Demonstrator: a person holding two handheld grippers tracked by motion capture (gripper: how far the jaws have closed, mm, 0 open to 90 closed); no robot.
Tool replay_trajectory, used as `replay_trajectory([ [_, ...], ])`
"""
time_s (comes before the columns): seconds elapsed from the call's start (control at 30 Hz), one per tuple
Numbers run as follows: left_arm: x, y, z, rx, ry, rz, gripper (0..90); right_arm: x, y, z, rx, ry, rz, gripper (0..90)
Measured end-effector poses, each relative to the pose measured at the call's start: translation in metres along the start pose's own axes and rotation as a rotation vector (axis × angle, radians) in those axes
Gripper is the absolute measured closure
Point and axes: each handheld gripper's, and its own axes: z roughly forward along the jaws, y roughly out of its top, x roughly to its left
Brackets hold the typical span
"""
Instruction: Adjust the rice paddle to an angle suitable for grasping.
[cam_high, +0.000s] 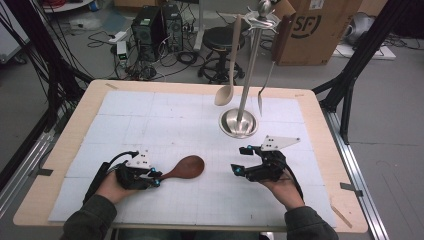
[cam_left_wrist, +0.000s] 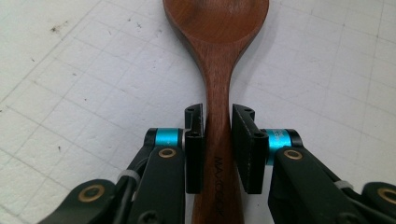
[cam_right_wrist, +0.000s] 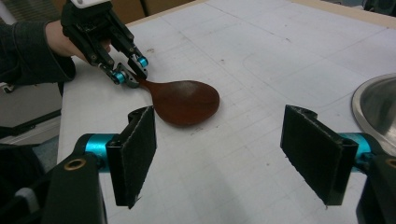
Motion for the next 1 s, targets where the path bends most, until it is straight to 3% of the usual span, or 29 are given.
replay_trajectory([
  [0.17, 0.000, -0.003, -0.002, -0.005, 0.008, -0.004, 74.0, 0.000, 0.000, 0.000, 0.001, 0.000, -0.003, 26.5],
  [0.23, -0.001, -0.005, -0.004, -0.009, 0.030, 0.002, 69.4, 0.000, 0.000, 0.000, 0.003, 0.001, -0.002, 26.5],
  [0.37, 0.000, -0.013, -0.011, -0.014, 0.034, -0.017, 64.7, 0.001, 0.000, 0.000, 0.001, 0.001, -0.002, 26.5],
  [0.83, 0.002, -0.017, -0.015, -0.015, 0.010, -0.034, 70.0, 0.006, 0.002, 0.008, 0.014, 0.024, -0.018, 26.5],
  [1.0, -0.001, -0.013, -0.013, -0.005, -0.006, -0.014, 70.3, 0.010, 0.004, 0.016, 0.029, 0.048, -0.031, 26.5],
])
